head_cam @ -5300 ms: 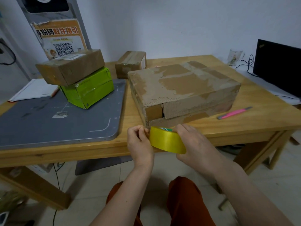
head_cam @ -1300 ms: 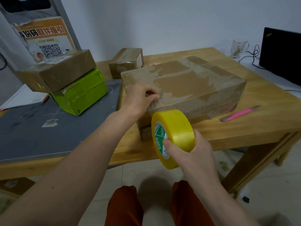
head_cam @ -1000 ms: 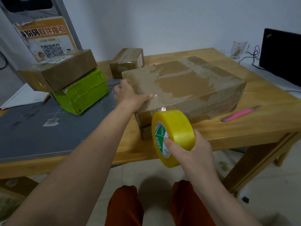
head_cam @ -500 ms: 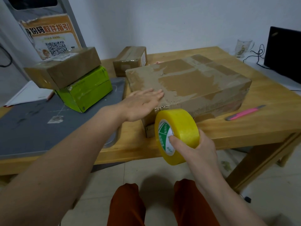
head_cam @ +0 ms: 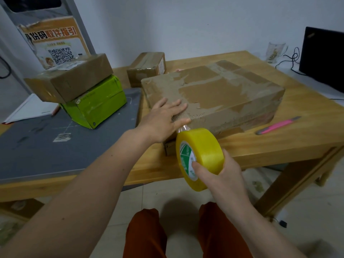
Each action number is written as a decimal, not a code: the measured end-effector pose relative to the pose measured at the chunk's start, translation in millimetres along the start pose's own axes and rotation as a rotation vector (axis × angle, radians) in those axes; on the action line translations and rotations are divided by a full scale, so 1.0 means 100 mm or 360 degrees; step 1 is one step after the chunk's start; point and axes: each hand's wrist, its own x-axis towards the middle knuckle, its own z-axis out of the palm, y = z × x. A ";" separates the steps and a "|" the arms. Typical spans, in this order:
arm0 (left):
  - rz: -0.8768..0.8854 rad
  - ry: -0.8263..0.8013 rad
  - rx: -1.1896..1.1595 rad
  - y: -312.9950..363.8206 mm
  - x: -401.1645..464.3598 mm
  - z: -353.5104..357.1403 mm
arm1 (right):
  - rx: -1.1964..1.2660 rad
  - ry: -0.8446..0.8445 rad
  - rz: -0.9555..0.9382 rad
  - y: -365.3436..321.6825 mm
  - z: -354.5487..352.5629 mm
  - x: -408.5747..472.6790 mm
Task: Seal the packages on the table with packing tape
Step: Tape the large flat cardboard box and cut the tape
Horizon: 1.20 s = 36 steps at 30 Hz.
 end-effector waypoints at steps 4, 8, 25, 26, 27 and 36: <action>-0.0020 0.0011 0.0012 0.03 -0.01 0.00 | -0.0040 0.0001 -0.0006 0.05 0.02 -0.04; -0.0070 0.0052 0.0001 0.07 -0.03 0.02 | -0.0195 -0.0013 0.0001 -0.01 0.00 0.03; -0.0192 0.0417 -0.0247 0.05 -0.09 0.17 | 0.0202 -0.0446 0.0058 -0.06 -0.17 0.09; -0.0187 0.0406 -0.0231 0.05 -0.09 0.16 | 0.0206 -0.0465 0.0062 -0.06 -0.18 0.10; -0.0184 0.0410 -0.0216 0.05 -0.09 0.15 | 0.0232 -0.0469 0.0065 -0.07 -0.18 0.09; -0.0166 0.0519 0.0002 0.07 -0.10 0.18 | 0.0436 -0.0252 0.0209 -0.15 -0.24 0.18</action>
